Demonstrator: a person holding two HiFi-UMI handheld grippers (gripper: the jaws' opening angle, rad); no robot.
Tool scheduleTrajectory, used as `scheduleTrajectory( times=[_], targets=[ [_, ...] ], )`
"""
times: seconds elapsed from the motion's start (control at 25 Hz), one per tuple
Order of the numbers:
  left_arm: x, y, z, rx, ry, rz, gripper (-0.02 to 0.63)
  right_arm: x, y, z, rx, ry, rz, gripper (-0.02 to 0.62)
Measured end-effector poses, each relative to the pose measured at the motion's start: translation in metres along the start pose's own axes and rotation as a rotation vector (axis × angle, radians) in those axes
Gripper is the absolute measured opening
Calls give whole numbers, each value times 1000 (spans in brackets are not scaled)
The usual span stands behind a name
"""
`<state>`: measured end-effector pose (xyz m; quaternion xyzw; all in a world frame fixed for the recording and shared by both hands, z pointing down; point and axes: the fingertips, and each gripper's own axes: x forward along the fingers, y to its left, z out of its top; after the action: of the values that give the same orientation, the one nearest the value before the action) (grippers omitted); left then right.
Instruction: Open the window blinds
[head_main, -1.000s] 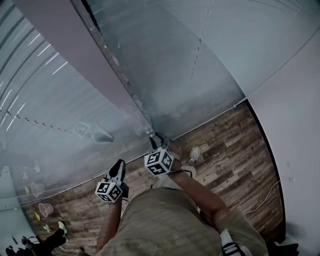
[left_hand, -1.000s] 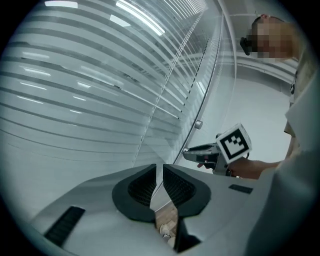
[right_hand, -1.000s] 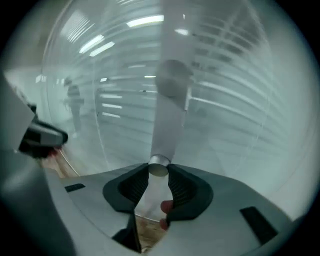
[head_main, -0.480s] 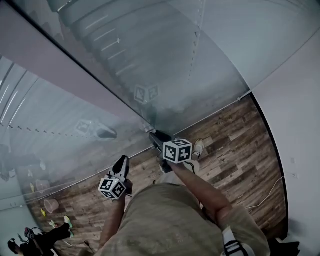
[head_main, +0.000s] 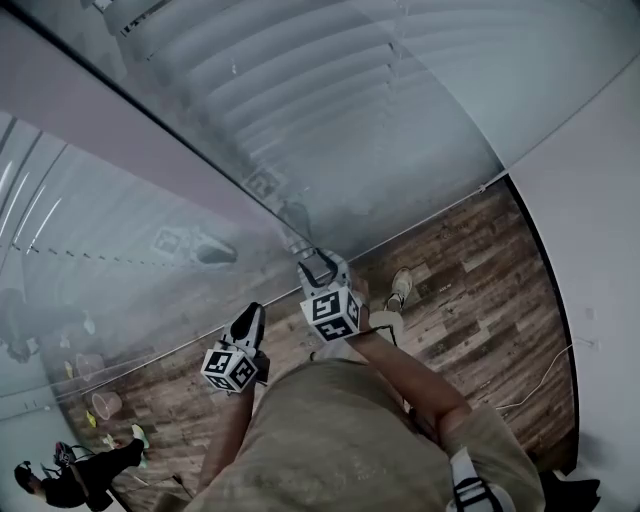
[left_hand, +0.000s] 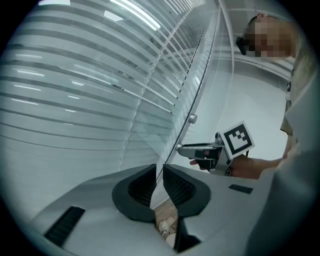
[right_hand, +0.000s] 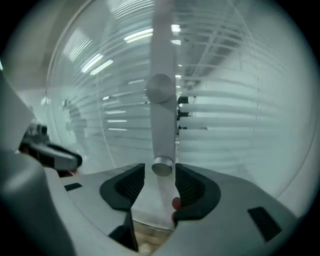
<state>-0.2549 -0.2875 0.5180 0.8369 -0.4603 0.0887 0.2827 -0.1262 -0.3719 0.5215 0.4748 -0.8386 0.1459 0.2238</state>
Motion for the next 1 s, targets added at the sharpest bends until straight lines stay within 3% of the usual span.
scheduleTrajectory(
  times=[0.16,0.24,0.28,0.32,0.36,0.4,0.52,0.56,0.64,0.76,0.88,0.96,1.0],
  targets=[
    [-2,3,-1,-8,-21,8,37,3,-10,-13,638,-36,225,189],
    [-7,1,-9,-16,-24,15,37,2,-12,-21,849,-44,287,189],
    [-9,-1,-11,-19,-25,16,37,1,-12,-23,903,-48,310,185],
    [-10,-1,-13,-20,-24,17,37,1,-10,-21,916,-50,325,147],
    [-11,-1,-13,-20,-23,17,37,2,-9,-19,863,-45,312,126],
    [-12,0,-14,-21,-21,17,37,2,-8,-16,712,-27,254,126],
    [-15,-3,-17,-24,-17,14,37,-1,-6,-13,-41,57,-51,124],
    [-16,-5,-18,-22,-17,12,37,-1,-5,-13,-145,68,-93,124],
    [-16,-8,-20,-15,-16,9,37,-3,-5,-14,-79,53,-53,126],
    [-14,-11,-23,-14,-14,10,37,-10,-11,-16,206,-28,81,178],
    [-6,-8,-20,-17,-11,15,37,-6,-22,-15,503,-54,195,179],
    [-4,-8,-18,-16,-11,14,37,-1,-25,-16,606,-48,227,170],
    [-4,-9,-18,-14,-11,13,37,0,-26,-17,631,-45,232,132]
  ],
)
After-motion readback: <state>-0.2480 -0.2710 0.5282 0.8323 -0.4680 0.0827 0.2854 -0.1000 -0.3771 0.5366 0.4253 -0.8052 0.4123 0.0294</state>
